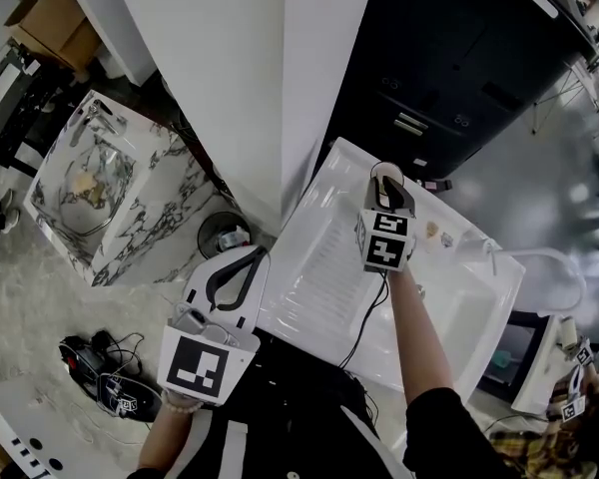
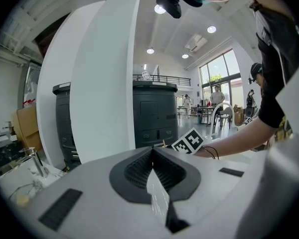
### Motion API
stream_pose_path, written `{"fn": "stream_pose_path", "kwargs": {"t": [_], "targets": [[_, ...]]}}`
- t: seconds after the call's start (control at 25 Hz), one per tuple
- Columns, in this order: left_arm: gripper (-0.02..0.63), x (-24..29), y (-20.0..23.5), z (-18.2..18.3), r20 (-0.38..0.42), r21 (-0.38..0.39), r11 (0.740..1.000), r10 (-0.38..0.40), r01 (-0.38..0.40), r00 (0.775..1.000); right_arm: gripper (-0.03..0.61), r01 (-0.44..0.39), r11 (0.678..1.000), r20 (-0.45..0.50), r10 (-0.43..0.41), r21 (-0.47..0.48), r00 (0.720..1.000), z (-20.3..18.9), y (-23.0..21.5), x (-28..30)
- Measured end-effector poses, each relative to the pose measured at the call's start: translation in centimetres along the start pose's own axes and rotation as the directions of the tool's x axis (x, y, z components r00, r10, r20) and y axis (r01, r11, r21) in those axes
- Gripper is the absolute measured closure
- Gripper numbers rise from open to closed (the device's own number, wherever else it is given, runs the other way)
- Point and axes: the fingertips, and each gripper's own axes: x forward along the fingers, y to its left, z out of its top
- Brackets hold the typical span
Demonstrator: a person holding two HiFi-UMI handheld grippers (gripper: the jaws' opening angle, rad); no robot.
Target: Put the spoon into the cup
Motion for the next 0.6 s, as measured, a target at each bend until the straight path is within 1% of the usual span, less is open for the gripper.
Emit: {"fn": "stream_pose_path", "kwargs": {"t": [0.08,0.2,0.36,0.6], "targets": [[0.614,-0.1,0.1,-0.1,0.001,-0.004,1.000,0.000,0.000,1.000,0.516,-0.007,1.000,-0.004,0.007,0.003,1.000,0.0,0.1,0.0],[0.614,-0.1,0.3,-0.1,0.005,-0.004,1.000,-0.004,0.004,1.000,0.485,-0.028,0.999,-0.010,0.029,0.014,1.000,-0.1,0.6,0.0],[0.614,-0.3,0.5,0.0,0.010,-0.001,1.000,-0.009,0.009,1.000,0.471,-0.042,0.999,-0.022,0.042,0.024,0.999,-0.2,1.2,-0.1],[0.614,-0.4,0.6,-0.2,0.016,-0.008,1.000,-0.022,0.022,1.000,0.463,-0.029,0.999,-0.013,0.029,0.033,0.999,0.3,1.2,-0.9]]}}
